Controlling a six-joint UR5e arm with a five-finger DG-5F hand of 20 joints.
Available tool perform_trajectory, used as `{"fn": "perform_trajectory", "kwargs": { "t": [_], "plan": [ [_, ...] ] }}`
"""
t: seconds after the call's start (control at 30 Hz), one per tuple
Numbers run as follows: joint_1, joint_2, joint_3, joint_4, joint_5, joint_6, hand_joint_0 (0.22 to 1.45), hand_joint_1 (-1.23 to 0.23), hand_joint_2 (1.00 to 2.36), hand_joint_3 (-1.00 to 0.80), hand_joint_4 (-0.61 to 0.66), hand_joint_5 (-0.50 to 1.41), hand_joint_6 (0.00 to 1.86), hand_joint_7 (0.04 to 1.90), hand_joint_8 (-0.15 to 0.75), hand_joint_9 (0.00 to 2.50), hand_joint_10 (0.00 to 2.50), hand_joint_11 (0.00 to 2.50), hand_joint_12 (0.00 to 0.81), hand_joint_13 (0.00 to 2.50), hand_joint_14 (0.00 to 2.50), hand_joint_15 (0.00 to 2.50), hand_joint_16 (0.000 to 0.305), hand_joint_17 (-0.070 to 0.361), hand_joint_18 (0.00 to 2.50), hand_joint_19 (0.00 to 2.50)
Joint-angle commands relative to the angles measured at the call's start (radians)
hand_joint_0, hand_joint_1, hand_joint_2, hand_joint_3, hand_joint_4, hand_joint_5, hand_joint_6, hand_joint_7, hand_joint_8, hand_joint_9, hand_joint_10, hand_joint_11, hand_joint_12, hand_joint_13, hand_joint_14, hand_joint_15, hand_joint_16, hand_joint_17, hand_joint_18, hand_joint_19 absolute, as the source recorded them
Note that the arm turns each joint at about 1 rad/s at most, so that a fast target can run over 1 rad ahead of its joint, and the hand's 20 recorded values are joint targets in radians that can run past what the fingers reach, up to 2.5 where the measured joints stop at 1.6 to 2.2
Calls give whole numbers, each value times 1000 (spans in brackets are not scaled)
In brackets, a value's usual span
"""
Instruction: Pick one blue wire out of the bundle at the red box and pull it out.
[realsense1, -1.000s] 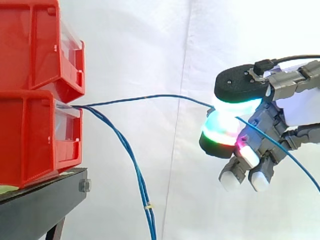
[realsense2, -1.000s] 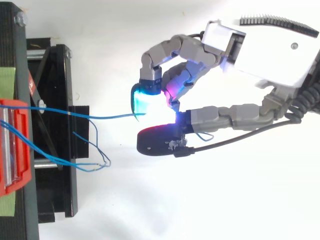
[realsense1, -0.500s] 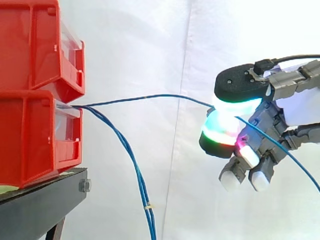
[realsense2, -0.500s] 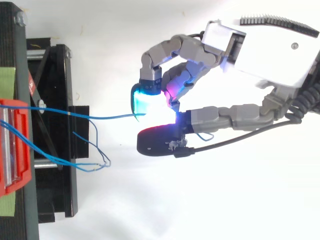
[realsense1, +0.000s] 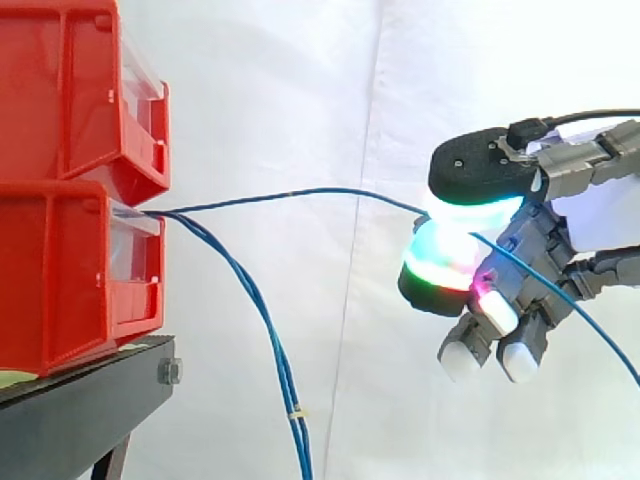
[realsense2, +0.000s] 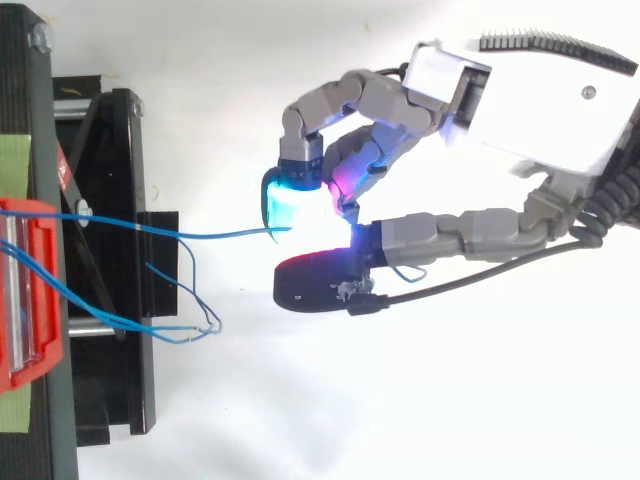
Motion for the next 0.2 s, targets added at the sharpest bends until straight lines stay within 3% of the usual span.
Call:
{"fn": "perform_trajectory", "kwargs": {
  "t": [0.0, 0.17],
  "plan": [
    [0, 0, 0, 0, -1, 0, 618, -766, 1012, -36, 46, -129, 932, 1123, 424, 1081, 19, 712, 470, 861, 15, 378, 68, 152, 869, 440],
    [0, 0, 0, 0, 1, 0, 618, -765, 1012, -34, 49, -129, 931, 1126, 419, 1077, 19, 710, 471, 862, 13, 380, 68, 153, 869, 440]
  ]
}}
